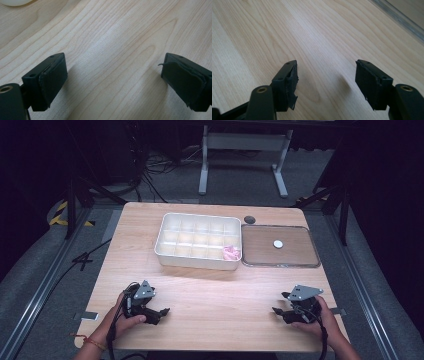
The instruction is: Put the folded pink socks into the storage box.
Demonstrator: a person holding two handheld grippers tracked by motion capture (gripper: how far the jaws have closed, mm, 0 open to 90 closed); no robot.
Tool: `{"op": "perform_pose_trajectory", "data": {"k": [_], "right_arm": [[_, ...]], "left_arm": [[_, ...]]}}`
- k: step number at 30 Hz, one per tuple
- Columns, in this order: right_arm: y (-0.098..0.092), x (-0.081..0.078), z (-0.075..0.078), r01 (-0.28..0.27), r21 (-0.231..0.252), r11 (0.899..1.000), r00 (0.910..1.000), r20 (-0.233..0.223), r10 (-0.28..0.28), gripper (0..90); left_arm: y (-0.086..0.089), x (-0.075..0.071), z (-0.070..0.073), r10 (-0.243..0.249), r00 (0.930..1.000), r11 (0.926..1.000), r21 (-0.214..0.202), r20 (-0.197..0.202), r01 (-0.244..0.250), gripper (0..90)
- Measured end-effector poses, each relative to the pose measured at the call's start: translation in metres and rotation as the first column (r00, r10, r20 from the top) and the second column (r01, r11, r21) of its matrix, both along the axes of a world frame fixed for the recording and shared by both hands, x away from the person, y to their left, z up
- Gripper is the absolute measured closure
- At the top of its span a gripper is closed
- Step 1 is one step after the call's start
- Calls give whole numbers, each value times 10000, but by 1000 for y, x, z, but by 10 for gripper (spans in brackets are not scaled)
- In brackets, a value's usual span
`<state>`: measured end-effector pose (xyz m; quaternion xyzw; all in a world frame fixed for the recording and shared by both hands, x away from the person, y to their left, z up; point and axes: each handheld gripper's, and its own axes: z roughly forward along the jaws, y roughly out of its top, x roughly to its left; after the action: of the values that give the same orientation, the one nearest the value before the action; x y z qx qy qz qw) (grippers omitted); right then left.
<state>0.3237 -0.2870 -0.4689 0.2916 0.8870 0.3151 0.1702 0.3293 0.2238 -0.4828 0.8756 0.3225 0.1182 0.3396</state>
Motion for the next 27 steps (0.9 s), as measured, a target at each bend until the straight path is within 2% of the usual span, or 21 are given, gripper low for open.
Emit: {"op": "perform_pose_trajectory", "data": {"k": [6,8,11,13,27], "right_arm": [[-15,-4,-7,566,704,9959,9983,-147,-557,317],[-20,-4,-10,767,1037,9916,9969,-260,-744,285],[-25,-7,-14,823,1258,9886,9966,-102,-817,254],[-29,-8,-17,994,1657,9811,9950,-170,-979,239],[-30,-8,-18,1248,1628,9787,9922,-252,-1223,202]], "left_arm": [[0,0,0,2,10000,10000,-3,-3,-2,68],[0,0,0,-2,10000,10000,-1,3,2,68],[0,1,0,-47,10000,10000,59,47,47,66],[0,1,0,-42,10000,10000,18,90,42,63],[-1,0,-1,89,9999,10000,-24,59,-89,63]]}}
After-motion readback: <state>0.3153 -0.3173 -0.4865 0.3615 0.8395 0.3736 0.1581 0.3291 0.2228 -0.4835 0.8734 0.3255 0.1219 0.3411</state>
